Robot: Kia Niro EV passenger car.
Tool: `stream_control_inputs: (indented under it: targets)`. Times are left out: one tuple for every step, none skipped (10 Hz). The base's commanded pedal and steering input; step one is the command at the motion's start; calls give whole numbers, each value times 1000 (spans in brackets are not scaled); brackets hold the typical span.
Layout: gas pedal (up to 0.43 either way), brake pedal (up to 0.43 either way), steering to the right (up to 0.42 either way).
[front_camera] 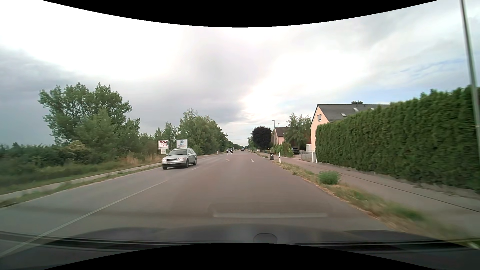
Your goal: Follow the waypoints while adhering to traffic rules and regulations
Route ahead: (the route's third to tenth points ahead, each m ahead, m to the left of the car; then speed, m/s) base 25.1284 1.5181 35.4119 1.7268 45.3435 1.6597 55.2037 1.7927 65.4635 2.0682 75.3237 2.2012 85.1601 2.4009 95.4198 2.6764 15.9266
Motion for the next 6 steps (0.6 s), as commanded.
stream_control_inputs:
  targets:
    - [189, 0, -2]
    - [189, 0, -4]
    - [189, 0, -4]
    - [189, 0, -5]
    - [189, 0, -6]
    - [189, 0, -6]
